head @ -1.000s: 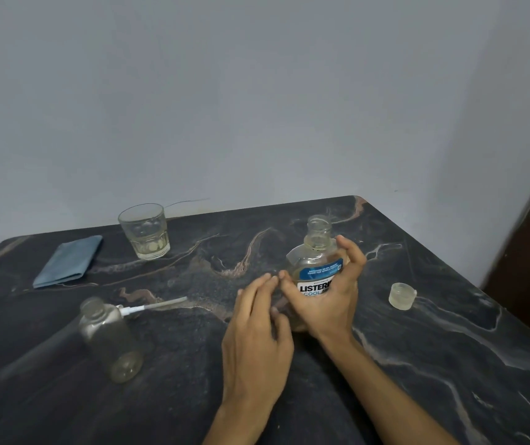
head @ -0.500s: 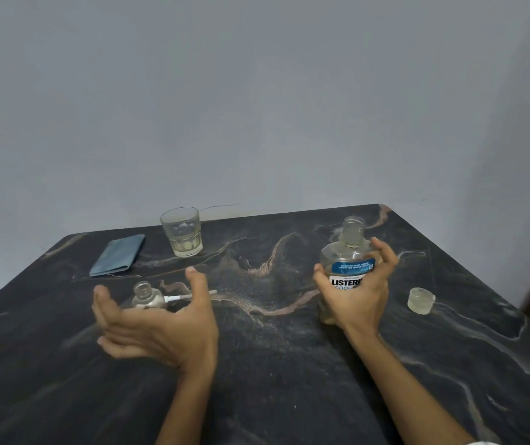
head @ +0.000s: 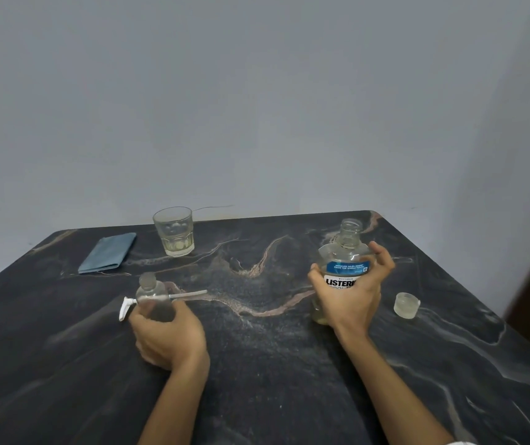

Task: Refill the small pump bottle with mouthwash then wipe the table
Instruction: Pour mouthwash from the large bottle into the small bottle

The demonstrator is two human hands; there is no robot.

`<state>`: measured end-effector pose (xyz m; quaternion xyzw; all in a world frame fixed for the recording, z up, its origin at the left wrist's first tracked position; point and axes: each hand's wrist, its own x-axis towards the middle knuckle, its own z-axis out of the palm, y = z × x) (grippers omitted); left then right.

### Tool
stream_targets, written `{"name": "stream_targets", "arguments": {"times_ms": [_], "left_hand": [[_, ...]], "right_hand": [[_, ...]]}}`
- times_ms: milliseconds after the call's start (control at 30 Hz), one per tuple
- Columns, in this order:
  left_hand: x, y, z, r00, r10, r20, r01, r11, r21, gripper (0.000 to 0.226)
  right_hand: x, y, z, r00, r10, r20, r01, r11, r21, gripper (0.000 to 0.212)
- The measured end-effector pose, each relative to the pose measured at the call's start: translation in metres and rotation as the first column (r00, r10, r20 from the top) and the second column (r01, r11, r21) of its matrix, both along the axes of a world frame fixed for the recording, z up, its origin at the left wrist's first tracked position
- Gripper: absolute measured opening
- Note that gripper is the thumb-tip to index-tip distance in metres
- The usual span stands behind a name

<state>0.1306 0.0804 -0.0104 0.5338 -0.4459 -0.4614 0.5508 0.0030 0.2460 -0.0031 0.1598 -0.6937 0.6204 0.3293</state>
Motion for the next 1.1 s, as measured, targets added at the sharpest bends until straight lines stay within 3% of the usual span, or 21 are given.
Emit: {"name": "stream_targets", "arguments": {"times_ms": [133, 267, 400, 467, 567, 800, 967, 1100], "left_hand": [[-0.007, 0.019, 0.006, 0.966, -0.251, -0.057, 0.24, 0.959, -0.153, 0.035], [-0.01, 0.053, 0.011, 0.807, -0.581, 0.106, 0.578, 0.741, -0.342, 0.026], [-0.01, 0.075, 0.007, 0.652, -0.724, 0.225, 0.745, 0.559, -0.363, 0.032], [-0.01, 0.08, 0.003, 0.604, -0.751, 0.266, 0.787, 0.509, -0.349, 0.038], [-0.01, 0.079, 0.002, 0.595, -0.75, 0.29, 0.797, 0.503, -0.334, 0.046], [-0.011, 0.079, 0.002, 0.54, -0.799, 0.266, 0.831, 0.457, -0.317, 0.046], [-0.016, 0.084, 0.001, 0.43, -0.853, 0.296, 0.894, 0.357, -0.271, 0.087], [-0.019, 0.088, 0.0, 0.373, -0.871, 0.319, 0.921, 0.305, -0.243, 0.097]], "right_hand": [[-0.001, 0.002, 0.002, 0.998, 0.048, 0.027, -0.047, 0.999, -0.022, 0.089], [-0.006, 0.007, 0.005, 0.995, 0.09, 0.046, -0.093, 0.995, 0.047, 0.092], [-0.011, 0.015, 0.009, 0.996, 0.085, 0.018, -0.086, 0.986, 0.139, 0.086], [-0.014, 0.018, 0.009, 0.998, 0.068, 0.004, -0.068, 0.984, 0.162, 0.083], [-0.017, 0.02, 0.01, 0.997, 0.081, -0.006, -0.079, 0.981, 0.178, 0.083], [-0.01, 0.019, 0.021, 0.994, 0.09, -0.056, -0.078, 0.98, 0.184, 0.088], [-0.008, 0.018, 0.023, 0.998, 0.027, -0.049, -0.018, 0.982, 0.188, 0.089], [-0.01, 0.021, 0.022, 0.994, -0.078, -0.075, 0.093, 0.969, 0.23, 0.088]]}}
